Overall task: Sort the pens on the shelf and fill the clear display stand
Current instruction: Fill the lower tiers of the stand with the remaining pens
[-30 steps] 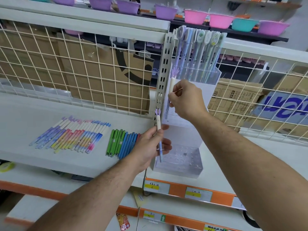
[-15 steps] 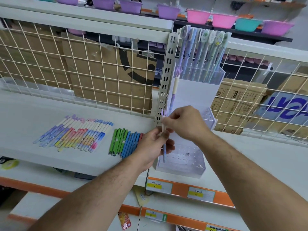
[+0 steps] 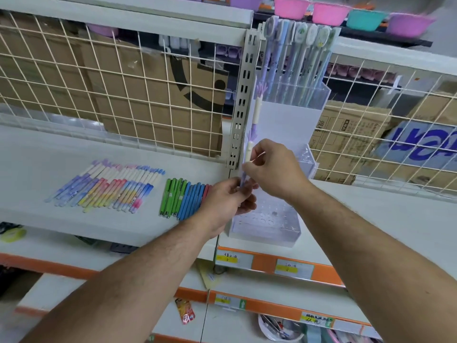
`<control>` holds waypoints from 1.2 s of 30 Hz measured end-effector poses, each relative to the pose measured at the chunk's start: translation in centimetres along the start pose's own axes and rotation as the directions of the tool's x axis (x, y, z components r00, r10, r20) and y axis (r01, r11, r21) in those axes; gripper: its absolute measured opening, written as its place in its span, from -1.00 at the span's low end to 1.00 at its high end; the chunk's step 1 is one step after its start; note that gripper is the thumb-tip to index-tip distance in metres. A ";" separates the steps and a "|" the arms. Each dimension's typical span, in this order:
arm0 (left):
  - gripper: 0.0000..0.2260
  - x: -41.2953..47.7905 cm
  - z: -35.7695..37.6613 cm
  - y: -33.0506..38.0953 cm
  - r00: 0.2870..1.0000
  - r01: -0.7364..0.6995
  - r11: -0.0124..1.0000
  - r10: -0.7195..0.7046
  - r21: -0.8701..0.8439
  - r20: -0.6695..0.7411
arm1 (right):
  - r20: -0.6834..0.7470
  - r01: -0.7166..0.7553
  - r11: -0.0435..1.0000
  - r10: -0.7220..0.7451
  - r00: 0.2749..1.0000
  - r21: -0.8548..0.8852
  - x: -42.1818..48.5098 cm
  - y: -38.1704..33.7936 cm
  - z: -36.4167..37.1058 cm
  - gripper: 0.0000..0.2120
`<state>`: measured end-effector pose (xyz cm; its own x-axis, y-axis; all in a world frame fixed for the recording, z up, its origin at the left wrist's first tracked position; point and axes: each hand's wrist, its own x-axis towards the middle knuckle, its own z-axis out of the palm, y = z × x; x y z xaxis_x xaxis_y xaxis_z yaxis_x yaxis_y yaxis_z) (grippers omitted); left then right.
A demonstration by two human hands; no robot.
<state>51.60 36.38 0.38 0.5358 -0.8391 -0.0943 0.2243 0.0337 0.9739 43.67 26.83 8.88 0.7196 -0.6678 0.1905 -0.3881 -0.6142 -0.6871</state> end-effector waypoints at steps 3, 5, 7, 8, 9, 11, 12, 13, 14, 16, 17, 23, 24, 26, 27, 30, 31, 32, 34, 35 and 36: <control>-0.87 0.1 0.0 -0.1 1.000 0.005 1.000 -0.005 0.012 0.006 | -0.097 0.044 0.996 -0.037 0.995 0.075 0.5 -0.7 -1.1 -0.84; -0.79 0.2 -0.1 -0.2 1.000 0.028 0.999 -0.028 0.030 0.009 | -0.211 0.068 0.978 -0.025 0.977 0.199 1.3 -1.6 -2.6 -0.85; -0.78 0.2 -0.2 -0.2 0.999 0.044 0.999 -0.045 0.026 0.007 | -0.308 0.094 0.960 -0.008 0.951 0.264 2.1 -2.3 -3.9 -0.84; -0.80 0.3 -0.2 -0.2 0.999 0.052 0.999 -0.052 0.016 0.006 | -0.337 0.102 0.959 -0.007 0.942 0.266 2.4 -2.5 -4.2 -0.84; -0.81 0.2 -0.3 -0.2 0.998 0.058 0.998 -0.058 0.010 0.005 | -0.349 0.103 0.961 -0.007 0.937 0.257 2.7 -2.7 -4.4 -0.84; -0.83 0.3 -0.3 -0.2 0.998 0.064 0.998 -0.064 0.011 0.008 | -0.342 0.098 0.967 -0.012 0.940 0.235 2.9 -2.9 -4.4 -0.85; -0.84 0.3 -0.3 -0.2 0.998 0.066 0.998 -0.066 0.012 0.009 | -0.333 0.095 0.970 -0.015 0.943 0.224 3.0 -2.9 -4.3 -0.85; -0.84 0.3 -0.3 -0.2 0.998 0.069 0.998 -0.069 0.010 0.008 | -0.321 0.092 0.974 -0.021 0.947 0.206 3.1 -2.9 -4.1 -0.84; -0.84 0.3 -0.3 -0.2 0.997 0.072 0.997 -0.072 0.004 0.006 | -0.305 0.088 0.980 -0.030 0.952 0.178 3.2 -2.9 -4.0 -0.83; -0.84 0.3 -0.3 -0.1 0.997 0.076 0.997 -0.076 -0.003 0.001 | -0.265 0.069 0.991 -0.036 0.964 0.118 3.3 -2.8 -3.6 -0.84; -0.84 0.3 -0.3 -0.1 0.997 0.077 0.997 -0.077 -0.003 -0.001 | -0.243 0.055 0.994 -0.031 0.970 0.094 3.4 -2.6 -3.4 -0.86; -0.84 0.4 -0.2 -0.2 0.997 0.081 0.997 -0.081 -0.007 -0.017 | -0.205 0.056 0.998 -0.051 0.977 0.017 3.8 -1.9 -2.3 -0.95; -0.84 0.3 -0.1 -0.2 0.997 0.079 0.997 -0.079 -0.001 -0.017 | -0.202 0.060 0.998 -0.059 0.978 0.001 3.9 -2.0 -2.2 -0.94; -0.83 0.4 -0.1 -0.2 0.997 0.072 0.997 -0.072 0.018 -0.020 | -0.200 0.068 0.997 -0.075 0.977 -0.040 4.0 -2.0 -2.2 -0.94; -0.83 0.4 -0.1 -0.2 0.998 0.067 0.997 -0.067 0.030 -0.019 | -0.201 0.069 0.996 -0.078 0.976 -0.049 4.1 -2.0 -2.2 -0.94; -0.84 0.3 0.0 -0.3 0.998 0.054 0.997 -0.053 0.060 -0.018 | -0.201 0.063 0.997 -0.071 0.977 -0.048 4.0 -1.8 -2.1 -0.92; -0.84 0.2 0.1 -0.3 0.999 0.052 0.997 -0.051 0.063 -0.018 | -0.200 0.056 0.997 -0.066 0.978 -0.055 3.9 -1.7 -2.1 -0.92; -0.84 0.2 0.1 -0.3 0.999 0.050 0.997 -0.049 0.065 -0.017 | -0.200 0.047 0.997 -0.058 0.978 -0.062 3.7 -1.5 -2.1 -0.92; -0.85 0.1 0.2 -0.3 0.999 0.049 0.996 -0.047 0.071 -0.017 | -0.206 0.018 0.995 -0.037 0.978 -0.094 3.1 -0.9 -2.0 -0.89; -0.84 0.1 0.2 -0.2 0.999 0.049 0.996 -0.047 0.069 -0.018 | -0.208 0.003 0.992 -0.029 0.978 -0.125 2.6 -0.7 -1.9 -0.87; -0.84 0.0 0.3 -0.1 0.999 0.049 0.997 -0.048 0.061 -0.021 | -0.205 -0.009 0.987 -0.025 0.979 -0.161 2.1 -0.4 -1.9 -0.85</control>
<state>51.36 36.23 0.35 0.5418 -0.8279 -0.1451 0.1998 -0.0408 0.9790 44.30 24.90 10.89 0.5959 -0.7242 0.3470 -0.4817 -0.6680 -0.5672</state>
